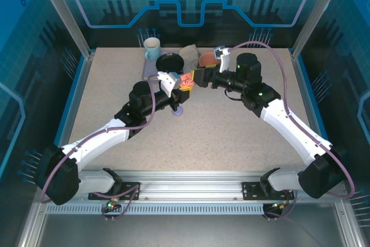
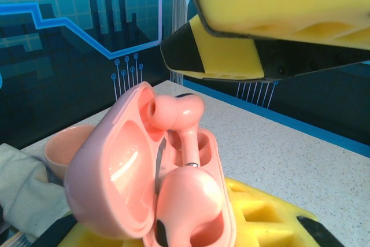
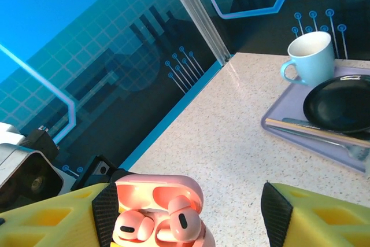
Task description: Insert the wireless bluetooth earbuds into the charging case
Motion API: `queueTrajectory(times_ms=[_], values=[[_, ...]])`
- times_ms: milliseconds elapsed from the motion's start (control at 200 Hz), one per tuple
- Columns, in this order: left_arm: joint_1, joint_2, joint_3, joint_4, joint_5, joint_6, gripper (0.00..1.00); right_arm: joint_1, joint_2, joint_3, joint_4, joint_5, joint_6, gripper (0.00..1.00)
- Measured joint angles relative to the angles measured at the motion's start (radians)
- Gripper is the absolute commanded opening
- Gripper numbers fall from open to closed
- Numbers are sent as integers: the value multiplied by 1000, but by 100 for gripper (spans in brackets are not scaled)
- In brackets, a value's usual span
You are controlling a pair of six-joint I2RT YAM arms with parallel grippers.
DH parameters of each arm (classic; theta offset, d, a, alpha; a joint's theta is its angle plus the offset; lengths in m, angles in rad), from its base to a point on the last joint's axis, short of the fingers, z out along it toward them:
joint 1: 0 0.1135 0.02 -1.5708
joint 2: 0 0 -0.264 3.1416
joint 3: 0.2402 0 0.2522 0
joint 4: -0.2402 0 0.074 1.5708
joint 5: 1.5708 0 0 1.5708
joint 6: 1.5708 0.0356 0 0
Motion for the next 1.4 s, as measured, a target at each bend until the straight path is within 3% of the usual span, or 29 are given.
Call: queueTrajectory(times_ms=[410, 900, 1401], values=[[0, 18, 0, 10, 0, 0, 0, 42, 10, 6, 6, -72, 21, 68], [0, 22, 0, 34, 0, 0, 0, 66, 10, 49, -9, -65, 13, 68], [0, 22, 0, 51, 0, -1, 0, 53, -13, 57, -77, 39, 14, 68]])
